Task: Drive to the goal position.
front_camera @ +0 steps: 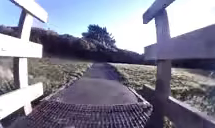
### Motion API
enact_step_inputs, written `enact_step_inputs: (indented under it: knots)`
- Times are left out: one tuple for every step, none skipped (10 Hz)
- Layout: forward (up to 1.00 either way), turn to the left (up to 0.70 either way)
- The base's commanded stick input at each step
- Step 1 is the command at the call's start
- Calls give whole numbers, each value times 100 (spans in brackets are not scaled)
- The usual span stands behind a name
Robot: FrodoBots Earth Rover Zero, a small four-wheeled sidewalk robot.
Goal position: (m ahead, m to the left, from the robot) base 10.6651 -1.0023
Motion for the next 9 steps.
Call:
enact_step_inputs:
  knots:
    - [70, 0]
    - [70, 0]
    - [70, 0]
    - [70, 0]
    - [70, 0]
    - [70, 0]
    - [70, 0]
    - [70, 0]
    - [70, 0]
